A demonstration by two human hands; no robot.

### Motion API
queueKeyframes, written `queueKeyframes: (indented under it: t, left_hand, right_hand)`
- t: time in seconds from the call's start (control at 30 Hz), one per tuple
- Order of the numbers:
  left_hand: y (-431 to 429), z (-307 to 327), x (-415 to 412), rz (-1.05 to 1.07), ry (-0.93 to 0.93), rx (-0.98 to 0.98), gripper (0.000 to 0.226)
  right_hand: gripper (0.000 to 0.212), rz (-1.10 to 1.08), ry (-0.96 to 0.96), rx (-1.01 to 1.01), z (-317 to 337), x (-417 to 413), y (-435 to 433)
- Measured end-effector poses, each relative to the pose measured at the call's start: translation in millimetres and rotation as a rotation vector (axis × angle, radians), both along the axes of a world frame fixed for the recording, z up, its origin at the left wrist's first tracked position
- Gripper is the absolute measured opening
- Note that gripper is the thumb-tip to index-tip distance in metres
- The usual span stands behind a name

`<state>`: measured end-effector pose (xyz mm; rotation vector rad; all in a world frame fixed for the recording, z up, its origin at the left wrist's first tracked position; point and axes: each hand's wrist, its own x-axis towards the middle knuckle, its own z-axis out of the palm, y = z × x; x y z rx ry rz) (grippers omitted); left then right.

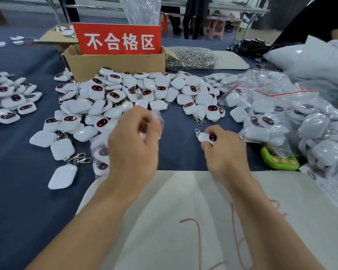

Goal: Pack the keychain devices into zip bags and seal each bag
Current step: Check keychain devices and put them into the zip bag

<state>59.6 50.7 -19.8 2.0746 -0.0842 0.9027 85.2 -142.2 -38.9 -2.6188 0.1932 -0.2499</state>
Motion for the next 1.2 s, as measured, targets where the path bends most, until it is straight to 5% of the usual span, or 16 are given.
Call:
queueKeyframes:
  t: [0.1, 0.3, 0.5, 0.6, 0.83, 1.2]
  left_hand:
    - [-14.3, -13.8, 0.5, -0.037, 0.254, 0.298, 0.019]
    - [-25.2, -21.1, -6.6, -0.145, 0.326, 0.57, 0.006]
    - [-33.2, -17.4, -11.6, -0.187, 0.23, 0.131, 0.034]
    - [-35.0, -15.3, -13.7, -0.273, 0.19, 0.069, 0.031]
    - [-31.7, -11.3, -9.7, -0.292, 0.278, -0.261, 0.043]
    - [-32.0, -13.1, -7.9, -0.385, 0.415, -0.421, 0.038]
  right_hand:
    - [0.025, 0.013, -0.048, 0.177, 2.6, -4.9, -3.4]
    - [0.043, 0.08, -0.048, 0.701, 11.4, -12.2, 0.6]
    - [0.049, 0.118, 0.079, 0.909, 18.2, -17.5, 3.7]
    - [0.051, 0.222, 0.149, 1.004, 23.1, -23.3, 4.1]
    - [0.018, 0.243, 0.044, 1.2, 19.9, -26.8, 9.1]
    - [0.028, 0.28, 0.048, 1.169, 18.7, -24.9, 15.9]
